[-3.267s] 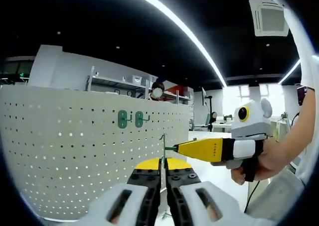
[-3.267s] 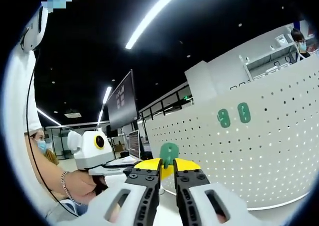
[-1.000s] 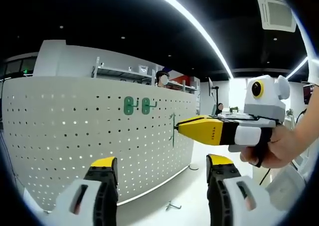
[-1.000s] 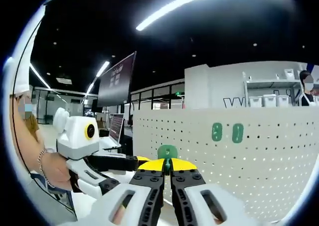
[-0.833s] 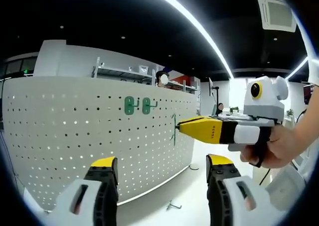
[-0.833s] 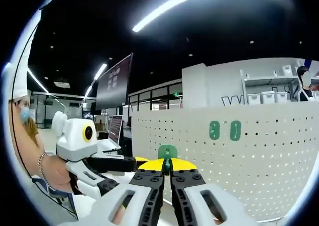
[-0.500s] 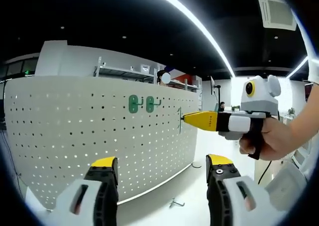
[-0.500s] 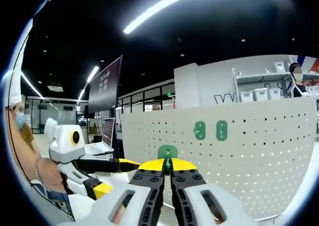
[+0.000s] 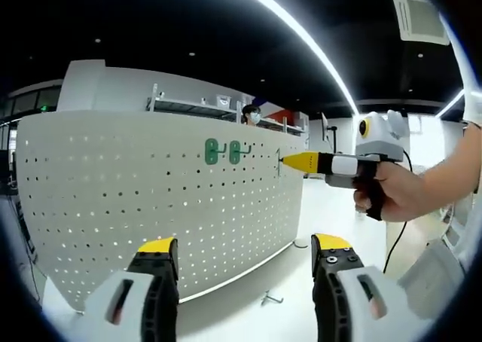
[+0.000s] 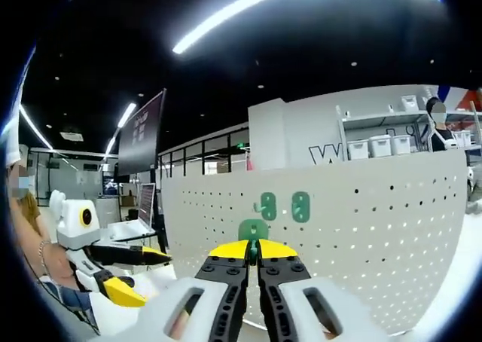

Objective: Insert the hook assembly into the mounting plate slot until the hook locks in place.

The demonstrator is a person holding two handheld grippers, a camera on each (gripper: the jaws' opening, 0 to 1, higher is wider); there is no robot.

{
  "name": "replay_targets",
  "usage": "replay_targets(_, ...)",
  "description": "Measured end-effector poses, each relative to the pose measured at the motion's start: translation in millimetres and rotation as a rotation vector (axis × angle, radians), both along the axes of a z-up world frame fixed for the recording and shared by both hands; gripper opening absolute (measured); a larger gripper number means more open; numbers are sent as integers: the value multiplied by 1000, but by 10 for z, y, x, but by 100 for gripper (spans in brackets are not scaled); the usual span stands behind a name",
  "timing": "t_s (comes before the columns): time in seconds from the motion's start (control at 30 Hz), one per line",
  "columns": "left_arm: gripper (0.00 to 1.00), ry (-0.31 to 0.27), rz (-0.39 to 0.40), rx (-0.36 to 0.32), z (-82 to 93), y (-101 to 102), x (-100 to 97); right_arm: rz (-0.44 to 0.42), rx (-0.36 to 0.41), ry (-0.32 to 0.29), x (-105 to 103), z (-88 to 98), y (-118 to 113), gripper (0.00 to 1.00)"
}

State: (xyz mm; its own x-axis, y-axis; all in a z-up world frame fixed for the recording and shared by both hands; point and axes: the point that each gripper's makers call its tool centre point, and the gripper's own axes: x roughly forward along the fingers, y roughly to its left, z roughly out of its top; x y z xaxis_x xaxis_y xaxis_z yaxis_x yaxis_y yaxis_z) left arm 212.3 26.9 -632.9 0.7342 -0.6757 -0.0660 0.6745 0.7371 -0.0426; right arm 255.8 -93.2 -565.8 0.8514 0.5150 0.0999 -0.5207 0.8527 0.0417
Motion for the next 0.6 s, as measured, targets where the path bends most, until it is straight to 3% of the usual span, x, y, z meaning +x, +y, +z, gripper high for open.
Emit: replay_targets(0.6,75,-2,48,-5,29,169,-24,-108,4,-21,319,145,-392,1)
